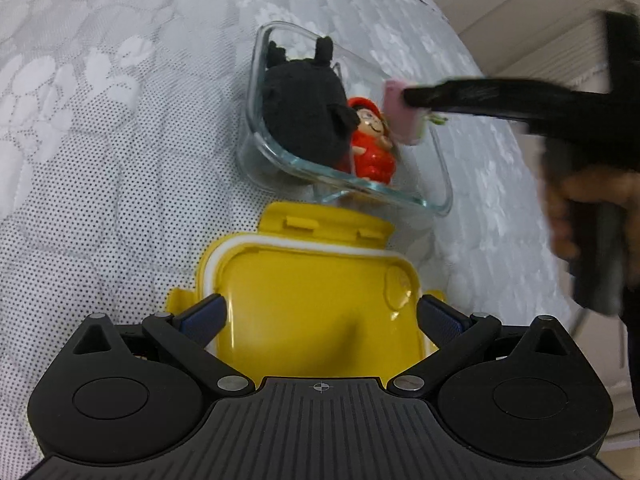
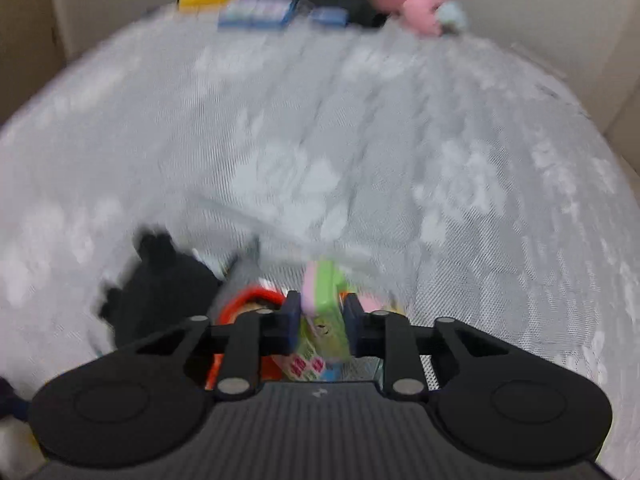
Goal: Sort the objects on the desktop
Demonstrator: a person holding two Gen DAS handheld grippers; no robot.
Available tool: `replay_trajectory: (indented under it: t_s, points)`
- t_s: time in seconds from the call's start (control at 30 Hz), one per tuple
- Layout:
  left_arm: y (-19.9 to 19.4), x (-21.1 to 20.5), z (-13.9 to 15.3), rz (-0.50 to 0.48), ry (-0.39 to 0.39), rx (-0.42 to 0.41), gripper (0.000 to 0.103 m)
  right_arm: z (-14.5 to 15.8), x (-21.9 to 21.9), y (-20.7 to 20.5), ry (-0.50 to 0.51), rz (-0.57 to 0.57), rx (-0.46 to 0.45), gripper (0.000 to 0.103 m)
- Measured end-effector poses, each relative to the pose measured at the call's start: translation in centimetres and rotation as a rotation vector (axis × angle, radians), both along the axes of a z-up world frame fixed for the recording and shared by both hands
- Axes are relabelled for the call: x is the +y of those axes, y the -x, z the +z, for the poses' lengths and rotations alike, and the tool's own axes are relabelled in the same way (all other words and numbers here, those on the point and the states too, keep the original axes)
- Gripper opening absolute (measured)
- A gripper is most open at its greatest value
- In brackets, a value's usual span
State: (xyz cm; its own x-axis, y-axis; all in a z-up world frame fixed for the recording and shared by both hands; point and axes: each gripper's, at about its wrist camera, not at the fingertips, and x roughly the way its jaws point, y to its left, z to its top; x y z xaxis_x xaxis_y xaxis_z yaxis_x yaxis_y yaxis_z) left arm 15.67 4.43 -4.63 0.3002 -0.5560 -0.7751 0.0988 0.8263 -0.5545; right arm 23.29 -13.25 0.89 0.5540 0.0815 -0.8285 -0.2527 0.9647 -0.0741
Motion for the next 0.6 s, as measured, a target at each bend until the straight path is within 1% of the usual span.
replay_trajectory:
  t_s: [0.07, 0.1, 0.17, 0.2, 0.23, 0.27, 0.3, 0.33, 0.37, 0.5, 0.57, 0.6]
  points:
    - [0.1, 0.2, 0.2, 0.010, -0.001, -0.007, 0.103, 1.9, -0.9, 1.2, -0.121, -0.053, 0.000, 0.024]
    - [0.2, 0.3, 0.3, 0.014, -0.006, -0.013, 0.103, 2.4, -1.4, 1.8, -0.176, -0.092, 0.009, 0.024]
    - [0.3, 0.3, 0.4, 0.011, -0.010, -0.011, 0.103, 2.4, -2.2, 2.8, -0.255, -0.165, 0.040, 0.027]
    - [0.4, 0.3, 0.4, 0.009, -0.014, -0.012, 0.103, 2.3, -2.6, 3.3, -0.268, -0.196, 0.051, 0.028]
    - [0.6, 0.3, 0.4, 0.007, -0.018, -0.012, 0.103, 2.4, -2.8, 3.8, -0.255, -0.217, 0.031, 0.028]
    - [0.7, 0.3, 0.5, 0.005, -0.022, -0.013, 0.103, 3.0, -2.8, 4.5, -0.224, -0.218, -0.019, 0.030]
    - [0.8, 0.3, 0.5, 0.009, -0.026, -0.014, 0.103, 3.7, -2.6, 5.0, -0.183, -0.194, -0.070, 0.032]
    - [0.8, 0.3, 0.5, 0.013, -0.031, -0.015, 0.103, 4.3, -2.4, 5.4, -0.137, -0.162, -0.105, 0.042]
    - [0.8, 0.3, 0.5, 0.017, -0.033, -0.012, 0.103, 4.8, -2.2, 5.5, -0.102, -0.134, -0.120, 0.046]
    - [0.5, 0.0, 0.3, 0.014, -0.050, -0.009, 0.103, 4.8, -1.6, 4.5, -0.071, -0.113, -0.040, 0.040]
    - [0.6, -0.1, 0.3, 0.009, -0.054, -0.013, 0.103, 4.1, -0.7, 3.9, -0.010, -0.046, -0.058, 0.038]
    - [0.6, 0.0, 0.3, 0.007, -0.055, -0.014, 0.103, 3.4, 0.1, 3.5, 0.041, 0.018, -0.065, 0.038]
